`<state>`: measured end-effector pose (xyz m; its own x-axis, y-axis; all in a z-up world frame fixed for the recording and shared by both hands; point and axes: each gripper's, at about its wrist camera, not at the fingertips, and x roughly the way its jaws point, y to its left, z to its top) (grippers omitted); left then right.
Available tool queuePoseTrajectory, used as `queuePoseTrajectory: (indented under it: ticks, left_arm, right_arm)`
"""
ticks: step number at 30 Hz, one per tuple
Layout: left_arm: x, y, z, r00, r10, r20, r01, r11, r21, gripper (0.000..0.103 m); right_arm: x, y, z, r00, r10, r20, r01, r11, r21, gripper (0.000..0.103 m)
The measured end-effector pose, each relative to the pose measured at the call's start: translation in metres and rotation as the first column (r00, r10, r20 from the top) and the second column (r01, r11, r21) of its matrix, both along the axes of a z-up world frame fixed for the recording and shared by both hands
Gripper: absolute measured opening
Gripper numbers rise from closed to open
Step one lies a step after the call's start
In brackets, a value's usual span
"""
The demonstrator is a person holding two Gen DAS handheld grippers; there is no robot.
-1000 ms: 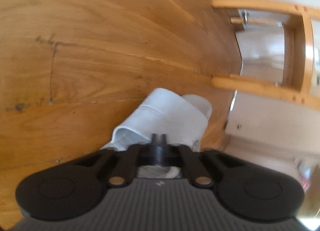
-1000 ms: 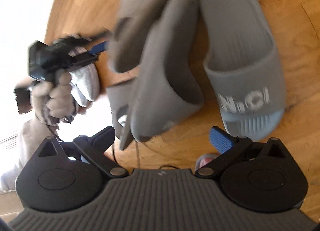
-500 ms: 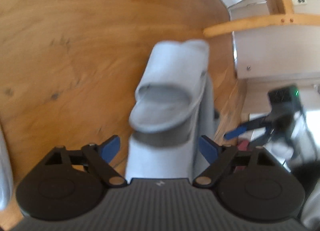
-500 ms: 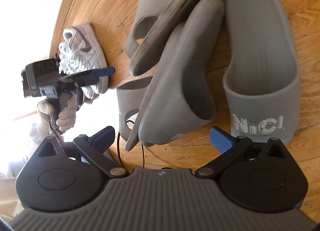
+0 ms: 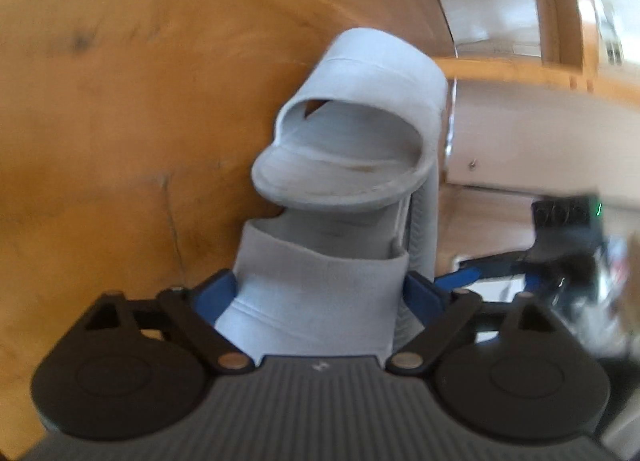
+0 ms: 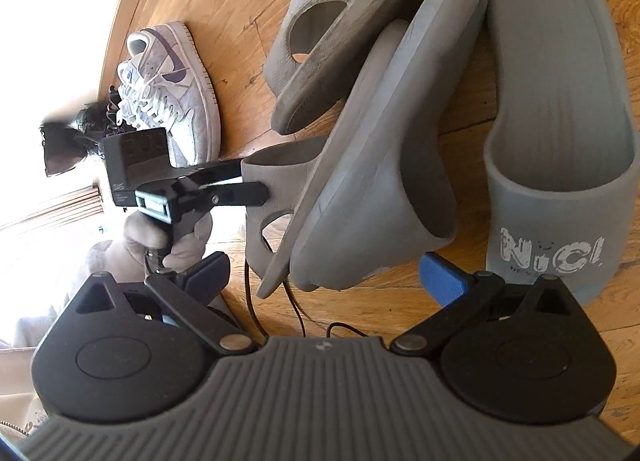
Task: Organize scattered shoes
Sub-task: 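Move the left tool to the grey slides and close on one slide, then carry the light grey slide beside the white sneakers and open the left tool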
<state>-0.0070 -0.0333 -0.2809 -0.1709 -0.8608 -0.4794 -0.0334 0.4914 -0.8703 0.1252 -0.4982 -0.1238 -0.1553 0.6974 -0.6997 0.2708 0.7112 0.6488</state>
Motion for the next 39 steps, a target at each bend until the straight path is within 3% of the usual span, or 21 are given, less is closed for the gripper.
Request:
queuePoseTrajectory:
  ticks: [5,14,18,23,27,30,32,34,37,39]
  left_arm:
    - [-0.022,0.005,0.015,0.998,-0.051,0.024,0.051,0.999,-0.012,0.058]
    - [-0.044,0.020,0.079,0.980,-0.162,0.115,0.172,0.981,-0.086,0.055]
    - [-0.041,0.056,0.109,0.987,-0.086,0.134,0.099,0.991,-0.092,0.055]
    - [-0.005,0.095,0.123,0.973,0.101,0.209,-0.107,0.994,0.017,0.055]
    - [0.025,0.112,0.125,0.930,0.249,0.271,-0.300,0.940,0.165,0.055]
    - [0.041,0.104,0.118,0.904,0.269,0.334,-0.379,0.865,0.329,0.055]
    - [0.058,0.091,0.098,0.897,0.288,0.334,-0.421,0.787,0.450,0.055]
    - [0.068,0.082,0.084,0.880,0.320,0.352,-0.462,0.747,0.478,0.055]
    - [0.077,0.076,0.078,0.859,0.349,0.374,-0.502,0.716,0.484,0.064]
    - [0.077,0.074,0.076,0.861,0.365,0.353,-0.501,0.729,0.467,0.065]
  right_arm:
    - [-0.001,0.001,0.001,1.000,-0.008,0.001,0.008,1.000,0.001,0.103]
    - [0.008,-0.014,0.012,0.998,0.004,0.056,-0.007,0.999,0.049,0.103]
    - [0.018,-0.023,0.033,0.990,0.004,0.143,-0.016,0.996,0.084,0.103]
    - [0.042,-0.024,0.065,0.961,-0.004,0.278,-0.023,0.995,0.094,0.103]
    - [0.052,-0.019,0.072,0.949,-0.036,0.312,-0.006,0.991,0.130,0.103]
    - [0.057,-0.001,0.070,0.947,0.005,0.322,-0.044,0.993,0.114,0.103]
    - [0.065,0.016,0.067,0.942,0.059,0.331,-0.091,0.993,0.082,0.103]
    - [0.075,0.032,0.066,0.933,0.104,0.344,-0.132,0.989,0.059,0.103]
    - [0.088,0.052,0.069,0.910,0.159,0.384,-0.177,0.984,0.014,0.103]
    - [0.098,0.071,0.071,0.873,0.214,0.438,-0.207,0.976,-0.063,0.103]
